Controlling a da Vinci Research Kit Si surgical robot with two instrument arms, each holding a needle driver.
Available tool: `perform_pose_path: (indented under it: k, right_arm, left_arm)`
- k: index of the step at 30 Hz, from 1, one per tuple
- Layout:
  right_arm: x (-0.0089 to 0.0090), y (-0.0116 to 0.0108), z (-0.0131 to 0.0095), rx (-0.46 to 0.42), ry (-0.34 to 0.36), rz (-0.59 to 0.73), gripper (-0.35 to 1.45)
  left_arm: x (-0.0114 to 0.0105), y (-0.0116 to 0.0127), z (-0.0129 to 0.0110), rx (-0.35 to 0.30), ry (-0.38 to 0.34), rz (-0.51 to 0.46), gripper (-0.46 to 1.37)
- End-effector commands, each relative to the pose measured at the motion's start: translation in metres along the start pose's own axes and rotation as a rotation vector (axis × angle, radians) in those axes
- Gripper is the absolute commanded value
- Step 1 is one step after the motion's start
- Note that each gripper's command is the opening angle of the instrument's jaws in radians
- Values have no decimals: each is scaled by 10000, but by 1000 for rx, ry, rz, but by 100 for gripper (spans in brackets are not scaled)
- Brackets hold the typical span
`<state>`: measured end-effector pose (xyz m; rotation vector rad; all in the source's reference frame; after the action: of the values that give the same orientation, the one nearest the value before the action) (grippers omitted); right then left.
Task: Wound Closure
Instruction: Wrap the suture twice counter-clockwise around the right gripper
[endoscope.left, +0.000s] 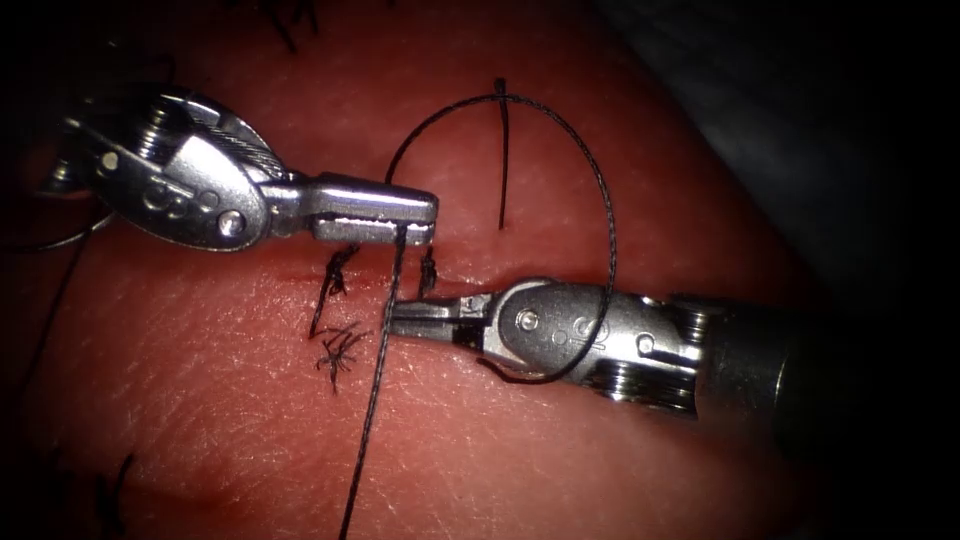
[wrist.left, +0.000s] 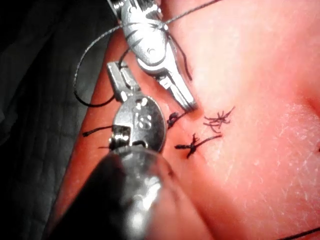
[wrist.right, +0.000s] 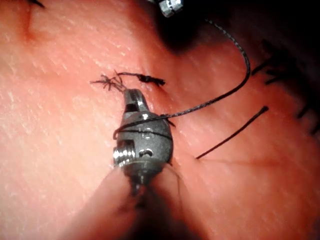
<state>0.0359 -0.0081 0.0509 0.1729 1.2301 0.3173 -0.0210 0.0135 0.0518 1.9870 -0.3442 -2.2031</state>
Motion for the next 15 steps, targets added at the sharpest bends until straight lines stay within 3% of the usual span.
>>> perform_pose_path:
  k: [1, 8, 15]
  right_arm:
    - [2, 0, -2, 2, 2, 2, -35]
    - [8, 1, -10, 11, 38, 0, -35]
    - [16, 1, -21, 15, 106, -8, -35]
  left_arm:
    - [-3, 1, -2, -10, 3, -9, -35]
    - [-20, 4, -11, -12, 32, -155, -35]
    - [-53, 16, -9, -27, 52, -324, -35]
